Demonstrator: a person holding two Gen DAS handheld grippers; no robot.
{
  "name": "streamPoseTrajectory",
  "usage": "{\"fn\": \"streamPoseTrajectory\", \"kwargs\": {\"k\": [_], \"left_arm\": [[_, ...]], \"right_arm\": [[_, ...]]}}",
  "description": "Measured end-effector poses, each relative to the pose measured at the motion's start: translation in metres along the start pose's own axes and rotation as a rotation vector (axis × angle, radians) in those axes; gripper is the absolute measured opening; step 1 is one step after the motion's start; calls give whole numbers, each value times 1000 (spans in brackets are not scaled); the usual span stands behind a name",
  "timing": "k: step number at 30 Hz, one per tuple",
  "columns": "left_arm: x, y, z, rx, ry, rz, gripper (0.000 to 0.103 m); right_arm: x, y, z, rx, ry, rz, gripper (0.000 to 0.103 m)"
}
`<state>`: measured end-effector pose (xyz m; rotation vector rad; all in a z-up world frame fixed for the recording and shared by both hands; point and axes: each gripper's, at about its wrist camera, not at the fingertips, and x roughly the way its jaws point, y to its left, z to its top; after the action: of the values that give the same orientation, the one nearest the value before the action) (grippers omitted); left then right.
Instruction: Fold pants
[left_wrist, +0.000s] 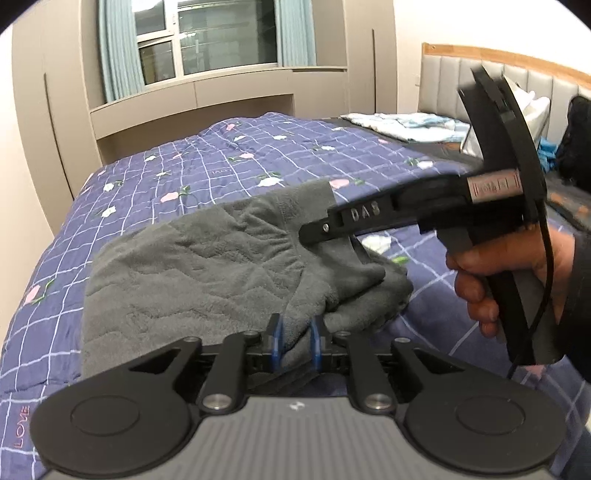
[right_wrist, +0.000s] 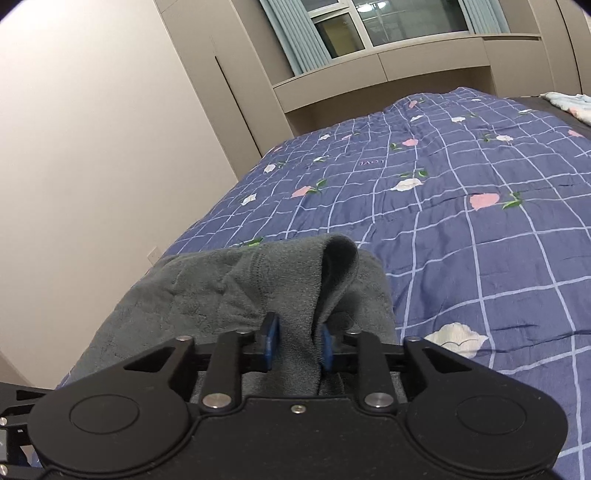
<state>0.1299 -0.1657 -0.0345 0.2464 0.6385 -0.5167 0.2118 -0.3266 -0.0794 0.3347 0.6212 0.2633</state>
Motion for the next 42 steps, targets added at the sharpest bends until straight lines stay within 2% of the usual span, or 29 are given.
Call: {"fn": "streamPoseTrajectory", "kwargs": {"k": [2,3,4,5,6,7,8,9,10,12,13,21,25,27,30,34,42], "left_arm": [[-6,5,5,-23,-7,-9,47],[-10,6,6,-37,-15,-3,65],[-15,9,8,-50,-25,11,73],[-19,13,9,-64,-31,29,74],[-23,16,10,-76,-32,46,78],[-26,22,12,-91,-34,67,87],[-30,27,13,-109,-40,93,92],[-32,34,14,-133,-50,125,102],[-34,43,16,-163,-61,165,103],[-32,60,19,-203,-55,215,103],[-30,67,21,-218,-43,236,103],[8,138,36,-366,25,378,103],[36,161,40,-407,74,390,102],[49,166,39,-409,94,388,103],[65,162,35,-399,105,385,102],[80,154,29,-371,117,385,103],[76,150,24,-360,93,389,102]], "right_arm": [[-1,5,0,-27,-3,-17,39],[-2,7,0,-42,-4,-29,43],[-5,10,0,-56,-8,-41,44],[-6,11,0,-65,-13,-50,48],[-8,12,-1,-70,-17,-61,58],[-10,13,-1,-72,-23,-75,65],[-12,13,-1,-71,-32,-91,78],[-14,14,-2,-71,-41,-106,84],[-15,16,-2,-75,-50,-117,86],[-17,20,-2,-89,-64,-135,100],[-16,23,-1,-101,-73,-142,102],[5,49,14,-207,-150,-222,102],[30,46,23,-211,-136,-324,103],[43,39,25,-202,-116,-337,103],[61,29,23,-196,-82,-337,103],[73,14,16,-156,-83,-309,103],[73,2,12,-86,-87,-249,103]]}}
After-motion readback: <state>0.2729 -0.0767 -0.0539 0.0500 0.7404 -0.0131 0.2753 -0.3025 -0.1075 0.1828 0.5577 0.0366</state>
